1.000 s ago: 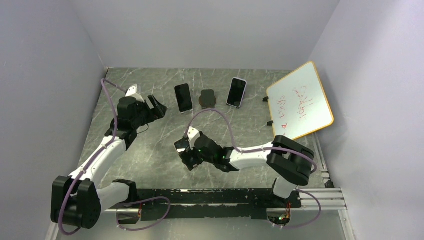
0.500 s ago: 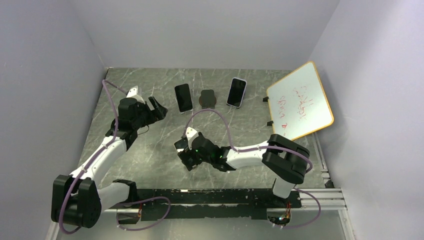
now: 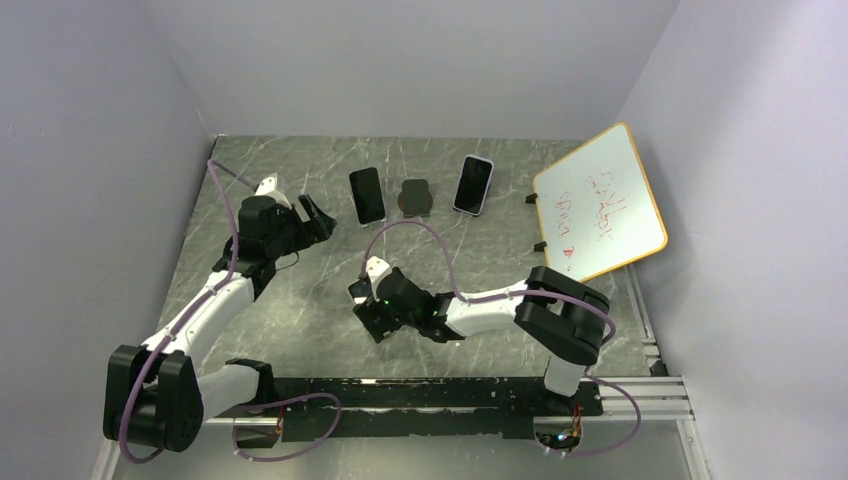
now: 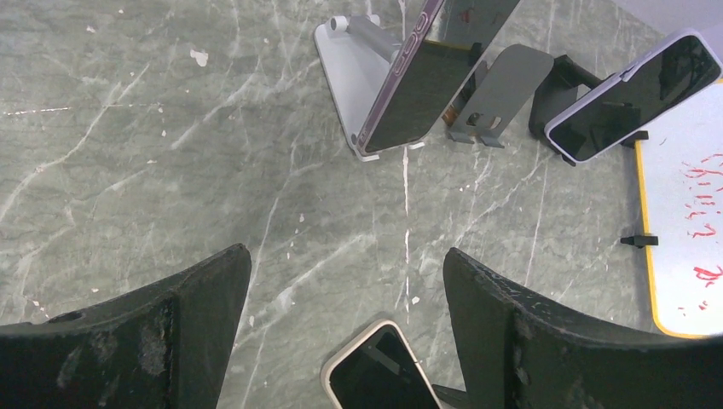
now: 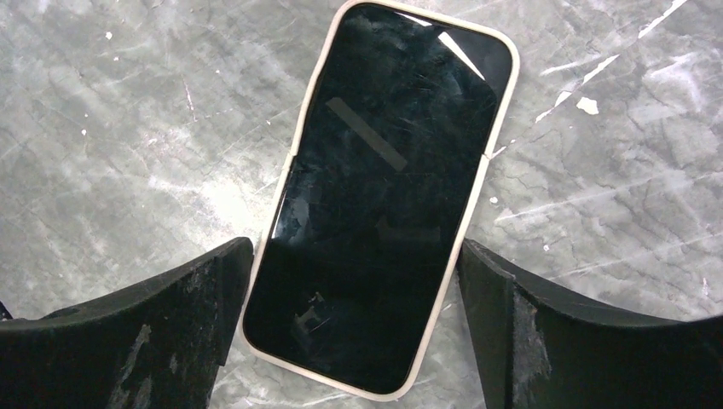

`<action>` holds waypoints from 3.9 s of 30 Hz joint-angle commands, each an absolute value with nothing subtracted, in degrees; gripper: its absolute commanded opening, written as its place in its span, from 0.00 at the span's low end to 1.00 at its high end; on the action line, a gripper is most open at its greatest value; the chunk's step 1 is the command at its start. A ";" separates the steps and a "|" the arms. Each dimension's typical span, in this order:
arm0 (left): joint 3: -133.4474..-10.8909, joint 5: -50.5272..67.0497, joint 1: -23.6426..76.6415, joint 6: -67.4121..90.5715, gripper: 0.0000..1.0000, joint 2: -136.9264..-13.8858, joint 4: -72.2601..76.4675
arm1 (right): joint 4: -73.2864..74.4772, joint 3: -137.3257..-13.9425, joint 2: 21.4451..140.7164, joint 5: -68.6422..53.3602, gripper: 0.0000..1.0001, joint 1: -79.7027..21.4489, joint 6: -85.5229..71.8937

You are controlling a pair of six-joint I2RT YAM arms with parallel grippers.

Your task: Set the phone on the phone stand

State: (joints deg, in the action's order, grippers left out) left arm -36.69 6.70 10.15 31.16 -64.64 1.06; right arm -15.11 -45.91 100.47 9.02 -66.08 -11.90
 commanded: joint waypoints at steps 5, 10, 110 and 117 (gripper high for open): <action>-36.12 8.43 9.49 31.86 0.87 -65.21 2.11 | -12.12 -46.27 102.60 9.56 0.75 -66.45 -13.89; -36.06 8.59 9.49 31.93 0.87 -65.24 2.15 | -12.91 -45.76 102.66 8.25 0.60 -66.49 -14.51; -27.25 21.55 9.32 36.07 0.83 -63.21 14.87 | -11.46 -49.91 104.91 13.78 1.00 -69.70 -14.15; -27.25 21.54 9.32 36.05 0.83 -63.28 14.81 | -12.83 -48.96 103.90 13.48 1.00 -69.71 -14.30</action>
State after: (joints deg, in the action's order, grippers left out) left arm -27.18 22.09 9.89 36.82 -63.00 14.72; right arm -14.46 -49.74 103.61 12.14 -69.78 -13.91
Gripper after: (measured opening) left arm 0.829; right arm 0.997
